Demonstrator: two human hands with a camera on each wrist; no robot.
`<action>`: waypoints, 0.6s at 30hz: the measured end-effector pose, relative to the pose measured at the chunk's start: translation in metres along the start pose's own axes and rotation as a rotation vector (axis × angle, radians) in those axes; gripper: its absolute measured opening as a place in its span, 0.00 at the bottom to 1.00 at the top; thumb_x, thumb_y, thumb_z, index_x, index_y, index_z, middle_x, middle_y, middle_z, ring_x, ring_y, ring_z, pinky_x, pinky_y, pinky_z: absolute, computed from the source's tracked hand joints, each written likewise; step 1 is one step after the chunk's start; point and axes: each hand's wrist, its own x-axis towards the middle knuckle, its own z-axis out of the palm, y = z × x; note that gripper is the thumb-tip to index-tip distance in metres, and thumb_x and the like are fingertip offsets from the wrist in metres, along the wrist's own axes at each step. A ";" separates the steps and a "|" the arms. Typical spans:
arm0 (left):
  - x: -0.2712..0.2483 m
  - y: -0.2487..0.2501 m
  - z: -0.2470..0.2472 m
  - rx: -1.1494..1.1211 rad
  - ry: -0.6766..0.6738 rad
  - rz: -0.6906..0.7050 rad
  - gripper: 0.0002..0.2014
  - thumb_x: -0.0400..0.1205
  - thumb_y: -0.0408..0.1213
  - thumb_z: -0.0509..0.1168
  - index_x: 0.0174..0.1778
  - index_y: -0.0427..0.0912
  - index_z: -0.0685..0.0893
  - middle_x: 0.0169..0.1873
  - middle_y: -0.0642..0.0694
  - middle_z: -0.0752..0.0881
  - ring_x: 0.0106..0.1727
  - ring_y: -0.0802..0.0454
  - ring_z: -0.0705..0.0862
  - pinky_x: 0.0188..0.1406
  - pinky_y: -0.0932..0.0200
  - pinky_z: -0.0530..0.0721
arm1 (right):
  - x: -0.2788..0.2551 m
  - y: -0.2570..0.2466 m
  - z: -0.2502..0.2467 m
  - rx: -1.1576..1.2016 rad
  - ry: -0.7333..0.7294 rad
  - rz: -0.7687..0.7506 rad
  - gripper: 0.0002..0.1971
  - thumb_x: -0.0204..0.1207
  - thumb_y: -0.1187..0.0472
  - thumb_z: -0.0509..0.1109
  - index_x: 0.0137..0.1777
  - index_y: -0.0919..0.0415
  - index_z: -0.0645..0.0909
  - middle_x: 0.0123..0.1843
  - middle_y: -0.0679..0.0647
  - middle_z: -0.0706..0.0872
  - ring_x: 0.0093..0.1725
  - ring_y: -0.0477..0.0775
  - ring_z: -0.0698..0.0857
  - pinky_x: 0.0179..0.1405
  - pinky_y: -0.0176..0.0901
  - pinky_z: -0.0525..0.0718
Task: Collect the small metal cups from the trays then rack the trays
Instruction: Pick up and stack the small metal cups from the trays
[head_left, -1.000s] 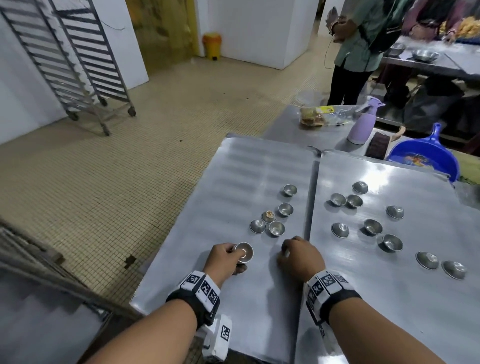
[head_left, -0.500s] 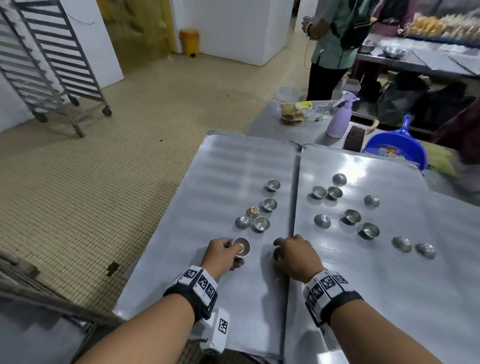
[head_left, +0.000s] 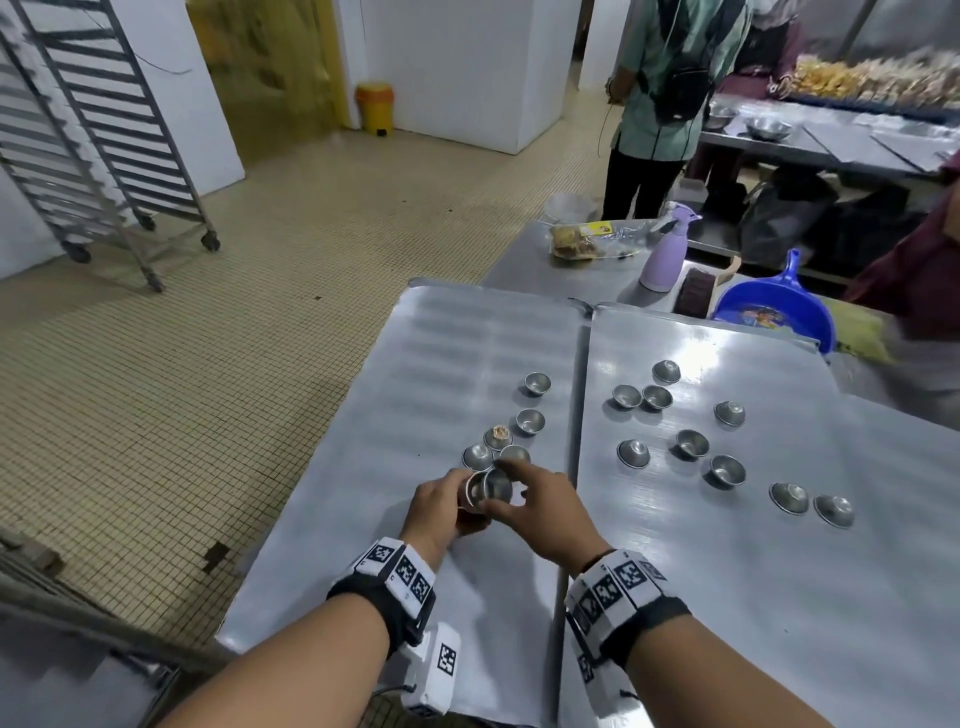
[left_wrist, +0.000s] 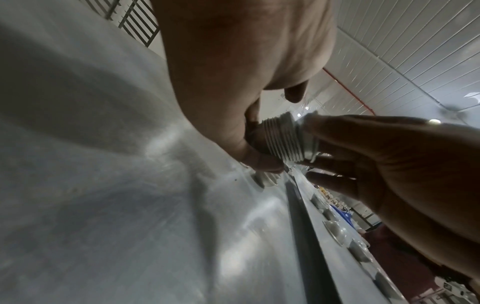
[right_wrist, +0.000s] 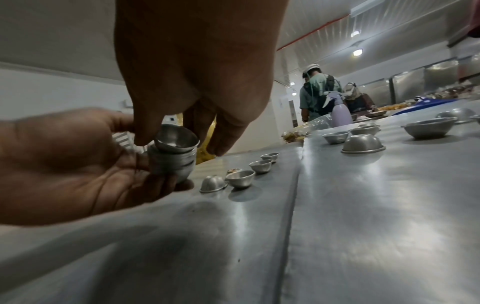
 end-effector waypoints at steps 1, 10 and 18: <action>0.000 0.001 0.001 -0.018 -0.007 -0.014 0.14 0.84 0.39 0.64 0.45 0.31 0.89 0.38 0.32 0.88 0.37 0.41 0.88 0.39 0.46 0.90 | 0.000 -0.001 0.002 -0.035 -0.014 -0.001 0.34 0.64 0.35 0.74 0.72 0.43 0.80 0.59 0.45 0.90 0.58 0.50 0.87 0.58 0.45 0.84; 0.006 0.002 -0.022 -0.106 0.006 -0.054 0.17 0.83 0.41 0.67 0.51 0.26 0.87 0.39 0.31 0.88 0.37 0.39 0.87 0.37 0.50 0.88 | 0.004 -0.002 0.008 -0.056 0.002 0.012 0.26 0.75 0.38 0.72 0.72 0.45 0.80 0.63 0.47 0.88 0.63 0.48 0.85 0.60 0.43 0.81; 0.019 -0.004 -0.038 0.155 0.052 0.020 0.02 0.80 0.27 0.69 0.44 0.31 0.87 0.34 0.38 0.86 0.26 0.45 0.86 0.42 0.51 0.88 | 0.037 0.035 0.000 -0.264 0.034 0.122 0.16 0.79 0.50 0.71 0.63 0.54 0.84 0.66 0.52 0.84 0.62 0.56 0.85 0.59 0.48 0.81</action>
